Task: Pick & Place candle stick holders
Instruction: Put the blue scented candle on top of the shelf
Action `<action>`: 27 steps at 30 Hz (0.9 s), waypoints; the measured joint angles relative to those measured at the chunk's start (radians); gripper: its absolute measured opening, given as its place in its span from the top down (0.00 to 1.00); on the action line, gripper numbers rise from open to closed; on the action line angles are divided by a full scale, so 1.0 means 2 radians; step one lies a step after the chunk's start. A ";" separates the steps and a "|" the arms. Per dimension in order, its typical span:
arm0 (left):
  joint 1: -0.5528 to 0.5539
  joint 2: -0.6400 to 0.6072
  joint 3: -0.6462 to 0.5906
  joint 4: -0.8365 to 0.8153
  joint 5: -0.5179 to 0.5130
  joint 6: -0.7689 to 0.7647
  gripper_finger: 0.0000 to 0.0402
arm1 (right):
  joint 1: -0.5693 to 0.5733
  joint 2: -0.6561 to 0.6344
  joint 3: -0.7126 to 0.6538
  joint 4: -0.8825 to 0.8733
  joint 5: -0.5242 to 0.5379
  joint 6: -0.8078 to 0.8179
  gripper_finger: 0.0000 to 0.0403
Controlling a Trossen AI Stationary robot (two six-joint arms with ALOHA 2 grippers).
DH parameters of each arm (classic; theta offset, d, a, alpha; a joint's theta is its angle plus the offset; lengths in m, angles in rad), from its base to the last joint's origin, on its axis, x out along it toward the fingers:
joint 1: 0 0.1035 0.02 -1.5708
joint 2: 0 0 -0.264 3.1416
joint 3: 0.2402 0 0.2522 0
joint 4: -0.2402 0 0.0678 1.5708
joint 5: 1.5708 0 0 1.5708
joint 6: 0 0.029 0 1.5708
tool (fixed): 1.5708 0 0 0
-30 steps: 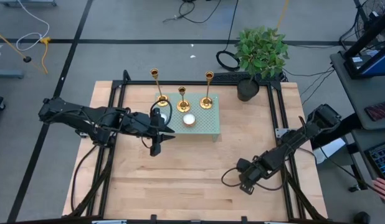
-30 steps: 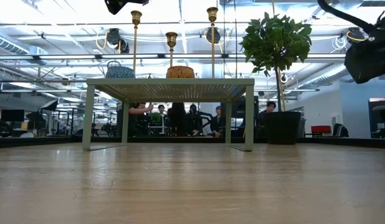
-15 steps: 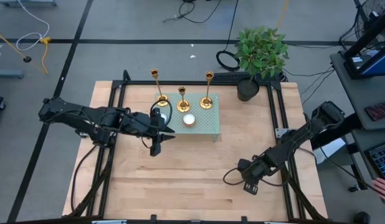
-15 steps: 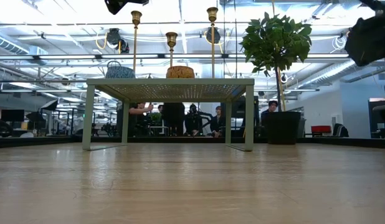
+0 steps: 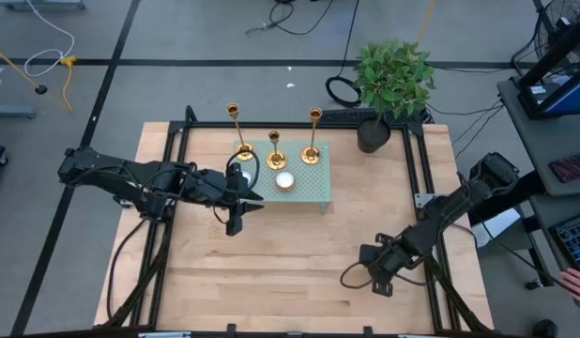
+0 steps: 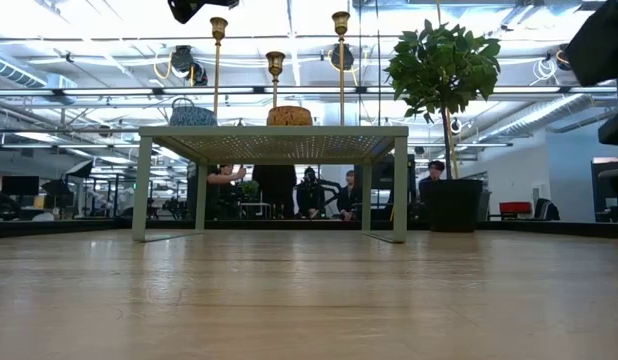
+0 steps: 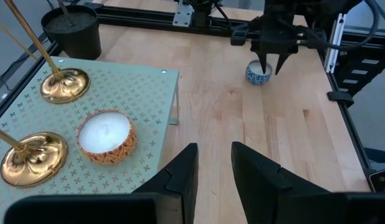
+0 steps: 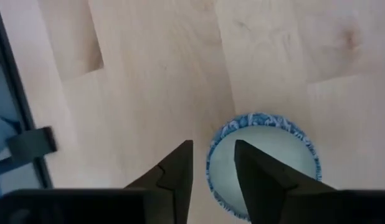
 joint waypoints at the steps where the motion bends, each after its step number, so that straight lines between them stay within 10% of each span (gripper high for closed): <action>1: 0.000 0.000 0.000 0.000 0.000 0.000 0.74 | 0.005 0.000 0.000 0.000 0.009 0.000 0.72; 13: 0.000 0.000 0.000 0.004 0.000 -0.002 0.74 | 0.025 0.023 0.001 -0.001 0.021 0.008 0.72; 27: 0.000 0.000 0.000 0.027 0.000 -0.003 0.74 | 0.025 0.023 0.001 -0.014 0.032 0.023 0.97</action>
